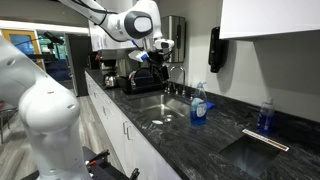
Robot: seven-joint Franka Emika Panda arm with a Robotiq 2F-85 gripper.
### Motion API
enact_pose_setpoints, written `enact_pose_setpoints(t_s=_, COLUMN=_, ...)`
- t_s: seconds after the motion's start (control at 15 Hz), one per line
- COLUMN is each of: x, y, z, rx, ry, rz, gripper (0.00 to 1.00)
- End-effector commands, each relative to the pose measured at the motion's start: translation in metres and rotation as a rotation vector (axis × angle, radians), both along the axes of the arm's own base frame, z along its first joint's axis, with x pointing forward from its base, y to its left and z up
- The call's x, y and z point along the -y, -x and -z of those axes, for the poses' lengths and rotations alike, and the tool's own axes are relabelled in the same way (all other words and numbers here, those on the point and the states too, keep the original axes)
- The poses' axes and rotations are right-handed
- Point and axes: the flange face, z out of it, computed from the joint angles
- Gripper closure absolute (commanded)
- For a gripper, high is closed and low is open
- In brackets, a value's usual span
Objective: Pick up the bottle from the counter and put it in the sink
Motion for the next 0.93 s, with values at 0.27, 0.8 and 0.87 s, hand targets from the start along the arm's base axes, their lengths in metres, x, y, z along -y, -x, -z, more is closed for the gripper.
enact_pose_setpoints(t_s=0.27, x=0.002, y=-0.013, z=-0.002, rx=0.028, ry=0.055, rz=0.055, gripper=0.0)
enact_pose_setpoints(t_s=0.8, x=0.033, y=-0.05, z=0.022, rx=0.107, ry=0.085, rz=0.168, gripper=0.0)
enact_pose_setpoints(t_s=0.87, x=0.035, y=-0.055, z=0.023, rx=0.121, ry=0.079, rz=0.149, gripper=0.0)
